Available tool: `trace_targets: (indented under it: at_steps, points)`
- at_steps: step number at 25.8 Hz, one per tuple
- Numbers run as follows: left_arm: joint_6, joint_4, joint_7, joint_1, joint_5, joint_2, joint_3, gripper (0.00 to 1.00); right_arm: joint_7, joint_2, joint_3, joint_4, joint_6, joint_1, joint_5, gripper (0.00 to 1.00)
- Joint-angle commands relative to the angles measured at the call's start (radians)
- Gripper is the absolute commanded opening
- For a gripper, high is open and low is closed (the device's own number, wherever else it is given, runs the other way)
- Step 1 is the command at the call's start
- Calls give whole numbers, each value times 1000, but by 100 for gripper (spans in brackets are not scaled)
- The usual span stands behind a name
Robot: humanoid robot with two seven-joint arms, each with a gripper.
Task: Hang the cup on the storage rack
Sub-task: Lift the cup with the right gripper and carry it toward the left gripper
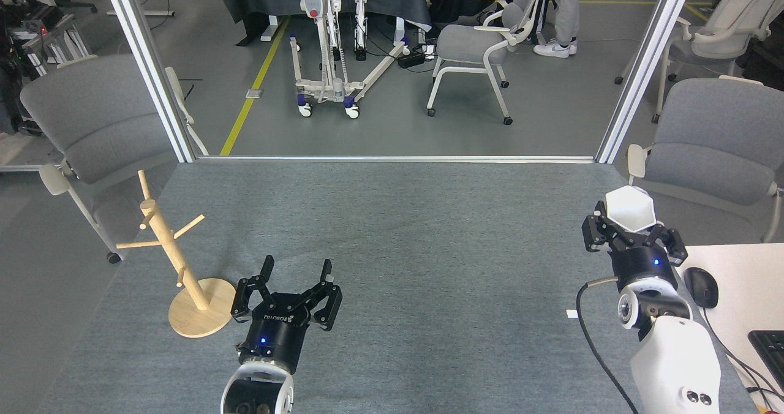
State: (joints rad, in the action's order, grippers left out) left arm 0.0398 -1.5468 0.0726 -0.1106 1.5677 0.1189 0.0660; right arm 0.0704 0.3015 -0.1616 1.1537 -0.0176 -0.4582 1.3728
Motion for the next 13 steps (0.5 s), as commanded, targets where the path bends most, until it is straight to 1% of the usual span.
trace_targets:
  at_steps: [1,2,4,6,8,9,11,13]
  points:
    - [57,-38,1,11,2,-4,2,99,204,-10,10,310,77,26,-60,41]
    - [84,-41,3,11,9,-4,3,99,247,-24,27,386,100,36,-61,41]
    - [141,-44,1,8,40,-7,41,99,305,-81,86,512,159,49,-61,41]
    - [184,-56,1,0,147,-25,137,99,324,-116,168,587,234,46,-61,40]
    - [216,-65,0,-4,279,-36,236,99,324,-124,281,615,297,35,-55,38]
    - [239,-61,-10,-14,318,-36,276,99,324,-122,358,620,349,33,-54,36]
    - [281,-29,-28,-38,341,-24,334,99,325,-102,522,639,515,9,-54,36]
    - [282,40,-71,-93,341,-10,374,99,339,-90,643,638,624,-42,-49,36]
